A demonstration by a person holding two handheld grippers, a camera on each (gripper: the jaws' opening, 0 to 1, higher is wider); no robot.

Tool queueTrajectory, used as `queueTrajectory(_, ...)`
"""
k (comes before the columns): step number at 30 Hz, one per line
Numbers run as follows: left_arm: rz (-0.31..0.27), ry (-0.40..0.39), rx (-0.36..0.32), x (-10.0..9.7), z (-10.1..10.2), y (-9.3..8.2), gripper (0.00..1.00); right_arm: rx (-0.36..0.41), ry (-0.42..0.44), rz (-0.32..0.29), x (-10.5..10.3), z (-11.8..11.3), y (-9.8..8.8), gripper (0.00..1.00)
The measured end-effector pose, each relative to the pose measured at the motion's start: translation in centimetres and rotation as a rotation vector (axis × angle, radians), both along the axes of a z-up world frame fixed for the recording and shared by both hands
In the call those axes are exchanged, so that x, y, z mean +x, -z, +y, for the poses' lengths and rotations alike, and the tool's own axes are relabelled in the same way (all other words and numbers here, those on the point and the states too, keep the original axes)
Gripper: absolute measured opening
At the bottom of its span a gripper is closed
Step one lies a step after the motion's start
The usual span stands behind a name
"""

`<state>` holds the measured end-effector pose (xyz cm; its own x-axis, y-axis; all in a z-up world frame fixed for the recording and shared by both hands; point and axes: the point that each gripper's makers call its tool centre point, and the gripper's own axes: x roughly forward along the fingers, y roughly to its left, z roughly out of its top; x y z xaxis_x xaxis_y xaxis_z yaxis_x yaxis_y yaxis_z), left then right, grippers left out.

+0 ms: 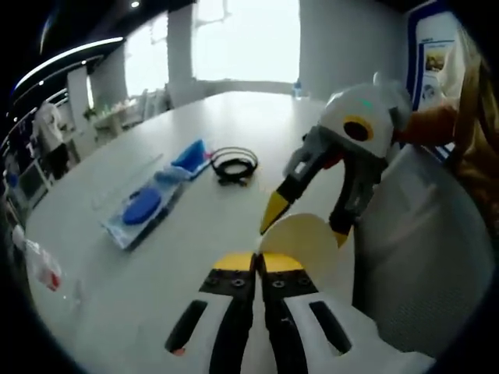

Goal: Arrange the tabletop items into an orderly group along one side of the table until the central work area is clear of visible clutter.

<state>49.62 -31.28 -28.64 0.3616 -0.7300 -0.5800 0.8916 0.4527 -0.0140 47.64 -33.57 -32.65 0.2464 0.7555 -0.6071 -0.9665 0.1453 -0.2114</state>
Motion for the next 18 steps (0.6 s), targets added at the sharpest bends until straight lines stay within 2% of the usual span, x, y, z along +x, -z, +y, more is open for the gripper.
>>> queueTrajectory(6, 0.017, -0.004, -0.024, 0.3, -0.1, -0.5, 0.00, 0.012, 0.014, -0.006, 0.2, 0.0, -0.3, 0.37)
queueTrajectory(12, 0.007, 0.045, -0.024, 0.0, -1.0, -1.1, 0.00, 0.010, 0.016, 0.003, 0.0, 0.0, -0.2, 0.38)
queueTrajectory(15, 0.008, 0.060, -0.036, -0.1, -1.4, -1.4, 0.00, 0.016, 0.022, 0.009, 0.0, 0.0, -0.3, 0.41)
queueTrajectory(17, 0.007, 0.068, -0.038, -0.2, -1.6, -1.5, 0.00, 0.044, 0.031, 0.015, 0.1, 0.2, -0.7, 0.48)
queueTrajectory(18, 0.007, 0.069, -0.040, -0.3, -1.7, -1.5, 0.00, 0.059, 0.031, 0.022, 0.0, 0.3, -0.9, 0.48)
